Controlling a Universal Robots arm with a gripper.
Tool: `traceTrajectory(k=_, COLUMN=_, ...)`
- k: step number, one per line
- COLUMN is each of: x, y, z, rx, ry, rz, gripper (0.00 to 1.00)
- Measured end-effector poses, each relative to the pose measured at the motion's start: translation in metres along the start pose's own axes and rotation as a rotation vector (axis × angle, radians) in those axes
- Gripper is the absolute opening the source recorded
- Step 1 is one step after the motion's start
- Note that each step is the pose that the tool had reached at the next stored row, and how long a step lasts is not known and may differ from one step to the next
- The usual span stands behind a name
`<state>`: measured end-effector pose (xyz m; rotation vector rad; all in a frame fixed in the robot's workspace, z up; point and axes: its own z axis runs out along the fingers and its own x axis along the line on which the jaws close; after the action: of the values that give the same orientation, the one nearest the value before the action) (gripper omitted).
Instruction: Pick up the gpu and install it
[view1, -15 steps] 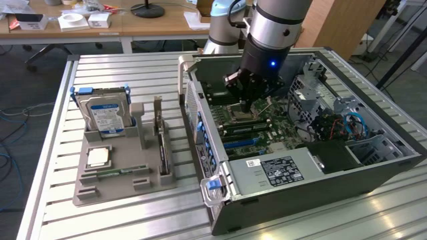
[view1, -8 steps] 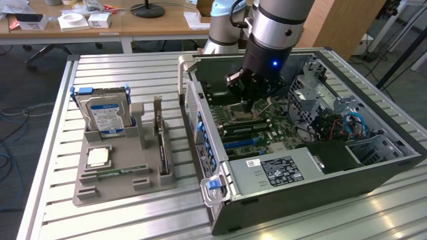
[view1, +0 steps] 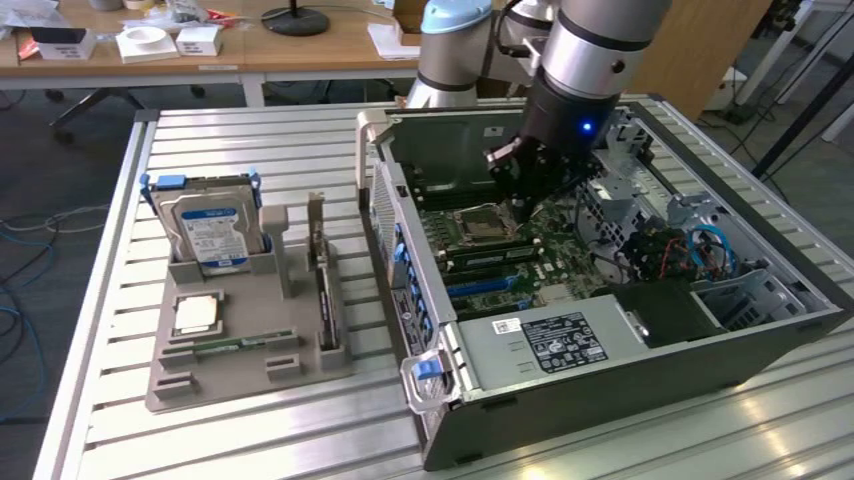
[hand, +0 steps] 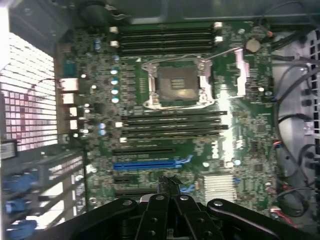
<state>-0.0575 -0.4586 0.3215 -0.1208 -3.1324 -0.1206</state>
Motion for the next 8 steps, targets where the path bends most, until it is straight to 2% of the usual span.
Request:
traceTrajectory(k=3, x=-0.0088, y=0.0004, z=0.0009, rx=0.0035, ry=-0.0003, rz=0.000, gripper=0.10)
traceTrajectory(k=8, x=-0.0104, y=0.0005, z=0.0012, rx=0.0043, ry=-0.0003, rz=0.000, gripper=0.10)
